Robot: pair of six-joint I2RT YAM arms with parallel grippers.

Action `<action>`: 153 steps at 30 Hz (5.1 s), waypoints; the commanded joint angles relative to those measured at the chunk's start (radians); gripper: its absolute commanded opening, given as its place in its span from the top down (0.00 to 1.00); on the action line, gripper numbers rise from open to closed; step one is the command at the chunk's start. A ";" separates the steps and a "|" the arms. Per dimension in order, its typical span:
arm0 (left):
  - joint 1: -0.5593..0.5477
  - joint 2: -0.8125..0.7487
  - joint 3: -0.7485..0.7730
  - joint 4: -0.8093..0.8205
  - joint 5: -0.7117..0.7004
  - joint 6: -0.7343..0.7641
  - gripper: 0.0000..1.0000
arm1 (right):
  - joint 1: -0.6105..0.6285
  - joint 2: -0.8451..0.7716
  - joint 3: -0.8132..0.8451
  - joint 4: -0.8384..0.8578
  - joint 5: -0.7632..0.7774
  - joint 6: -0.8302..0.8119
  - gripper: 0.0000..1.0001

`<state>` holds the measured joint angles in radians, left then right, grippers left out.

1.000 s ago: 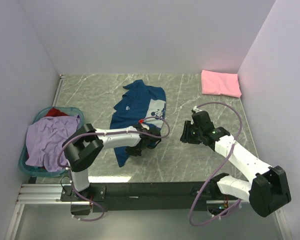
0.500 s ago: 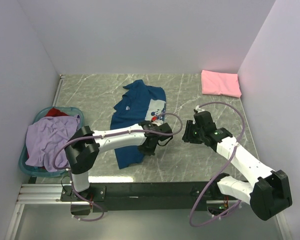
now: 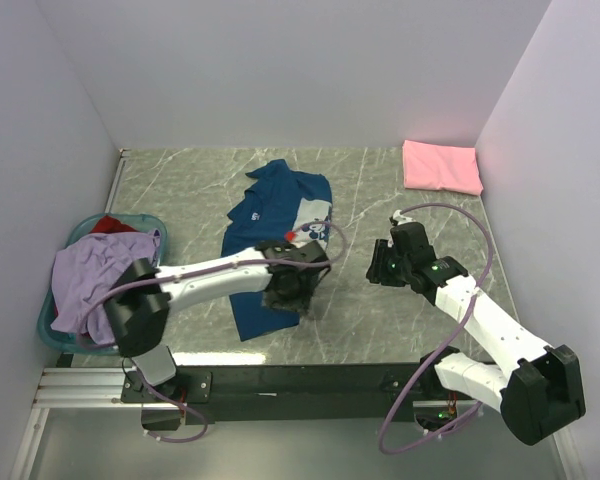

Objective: Fold and stack the t-shirts
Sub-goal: Flatten the tshirt out

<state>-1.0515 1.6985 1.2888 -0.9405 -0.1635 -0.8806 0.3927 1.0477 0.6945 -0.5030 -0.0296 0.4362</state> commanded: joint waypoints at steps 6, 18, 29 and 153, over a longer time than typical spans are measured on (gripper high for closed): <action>0.125 -0.191 -0.249 -0.061 -0.051 -0.158 0.39 | -0.006 -0.018 0.007 0.004 -0.027 -0.022 0.55; 0.229 -0.128 -0.393 0.063 0.038 -0.075 0.45 | -0.008 -0.032 -0.009 0.011 -0.043 -0.021 0.54; 0.228 -0.008 -0.431 0.144 0.088 -0.054 0.60 | -0.006 -0.031 0.000 0.014 -0.050 -0.011 0.54; 1.045 -0.799 0.814 0.189 -0.186 0.405 1.00 | -0.230 -0.429 0.886 -0.167 0.347 -0.359 1.00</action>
<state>-0.0212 0.8890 2.0998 -0.8066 -0.2478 -0.5571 0.1787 0.6369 1.5909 -0.6792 0.2577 0.1951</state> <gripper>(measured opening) 0.022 0.015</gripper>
